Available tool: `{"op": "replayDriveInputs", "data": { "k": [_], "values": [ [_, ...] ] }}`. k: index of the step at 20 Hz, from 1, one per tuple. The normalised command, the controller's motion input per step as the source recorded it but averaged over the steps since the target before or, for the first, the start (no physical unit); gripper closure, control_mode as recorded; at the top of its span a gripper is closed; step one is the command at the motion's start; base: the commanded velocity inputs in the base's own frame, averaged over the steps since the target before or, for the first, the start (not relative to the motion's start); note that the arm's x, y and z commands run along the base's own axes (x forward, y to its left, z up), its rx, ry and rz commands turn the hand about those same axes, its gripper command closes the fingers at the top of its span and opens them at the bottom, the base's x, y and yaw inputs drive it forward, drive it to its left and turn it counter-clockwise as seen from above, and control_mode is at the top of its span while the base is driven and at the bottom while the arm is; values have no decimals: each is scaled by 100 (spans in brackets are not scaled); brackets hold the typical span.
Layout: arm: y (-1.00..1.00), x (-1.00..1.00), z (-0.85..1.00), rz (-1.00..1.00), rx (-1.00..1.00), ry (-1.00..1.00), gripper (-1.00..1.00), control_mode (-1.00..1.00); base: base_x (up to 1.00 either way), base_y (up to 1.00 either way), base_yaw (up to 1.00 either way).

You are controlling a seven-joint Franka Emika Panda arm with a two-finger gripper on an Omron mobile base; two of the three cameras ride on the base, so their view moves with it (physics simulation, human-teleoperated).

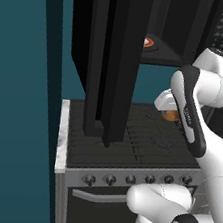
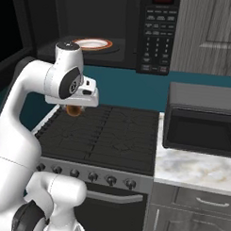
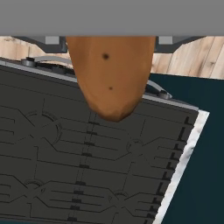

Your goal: Retrieve the reheated potato from the microwave, then place the potato, cheese, and condiment on the cutting board.

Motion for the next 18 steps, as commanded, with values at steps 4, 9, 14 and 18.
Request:
{"op": "replayDriveInputs", "data": {
  "k": [4, 9, 14, 18],
  "values": [
    [0, 0, 0, 0, 0, 0, 100, 100, -5, 0, 0],
    [0, 0, 0, 0, 0, 0, 100, 100, -54, -17, -8],
    [0, 0, 0, 0, 0, 0, 100, 100, -47, -22, -16],
    [0, 0, 0, 0, 0, 0, 100, 100, -1, -55, -18]
  ]
}}
